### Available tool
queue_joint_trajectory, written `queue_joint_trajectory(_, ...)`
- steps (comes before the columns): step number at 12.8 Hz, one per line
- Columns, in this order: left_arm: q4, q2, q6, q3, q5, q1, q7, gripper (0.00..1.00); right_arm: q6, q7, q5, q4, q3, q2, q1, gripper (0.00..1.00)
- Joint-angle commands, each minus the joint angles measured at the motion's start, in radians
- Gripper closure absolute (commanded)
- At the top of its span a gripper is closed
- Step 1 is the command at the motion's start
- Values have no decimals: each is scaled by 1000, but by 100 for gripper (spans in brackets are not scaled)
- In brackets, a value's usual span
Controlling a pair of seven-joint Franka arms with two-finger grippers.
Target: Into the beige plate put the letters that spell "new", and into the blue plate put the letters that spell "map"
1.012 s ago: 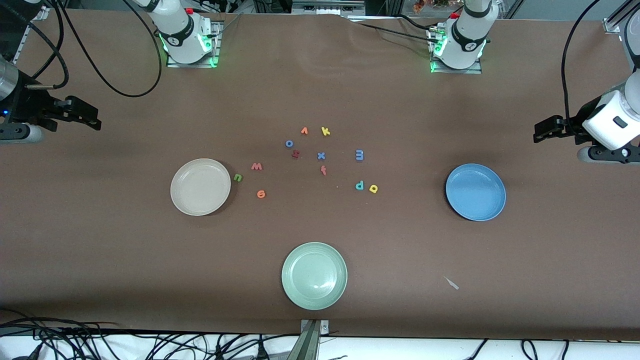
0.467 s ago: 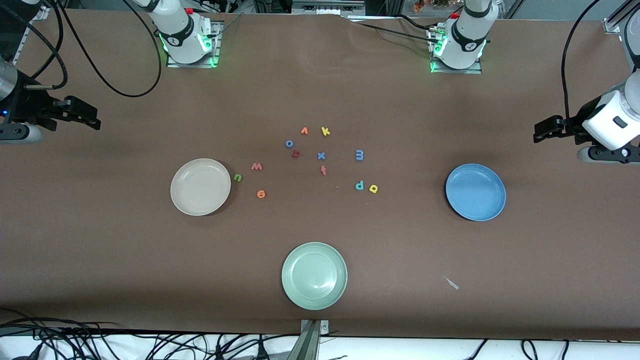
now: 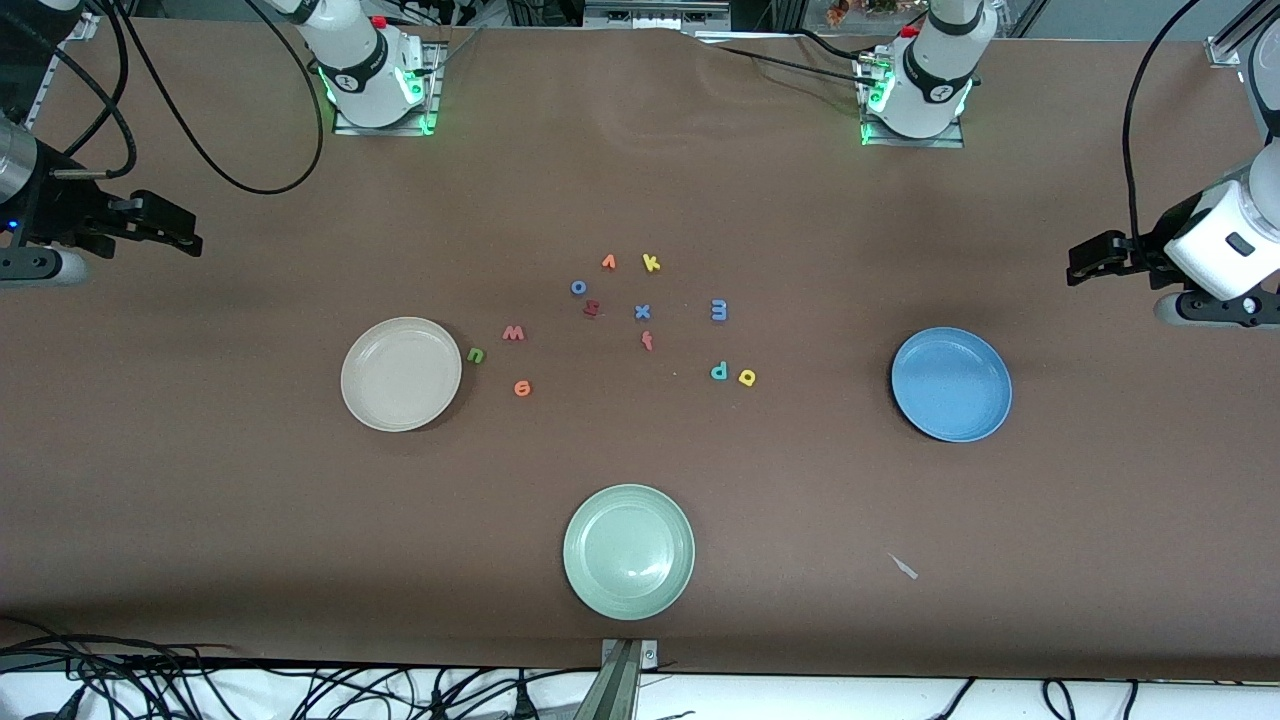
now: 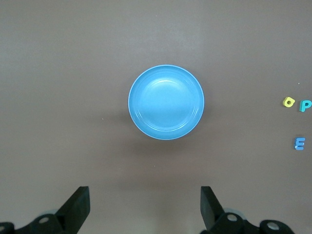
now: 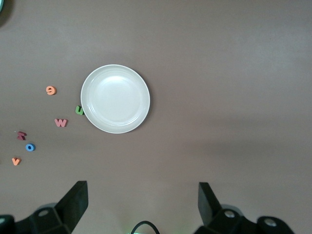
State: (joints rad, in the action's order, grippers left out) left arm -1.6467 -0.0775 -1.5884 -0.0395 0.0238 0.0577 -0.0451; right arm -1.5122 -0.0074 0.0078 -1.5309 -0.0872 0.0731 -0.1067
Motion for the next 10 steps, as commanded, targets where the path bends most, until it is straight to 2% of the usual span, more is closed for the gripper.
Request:
queue_joint_trajectory(1,1,5,13,9,-25,-7,-15,0,18,-25,18,9,-8,-3,4,0)
queue_joint_trajectory(10,1,5,13,7,-25,-9,-13,0,14,-42,18,5,-8,2,5,0)
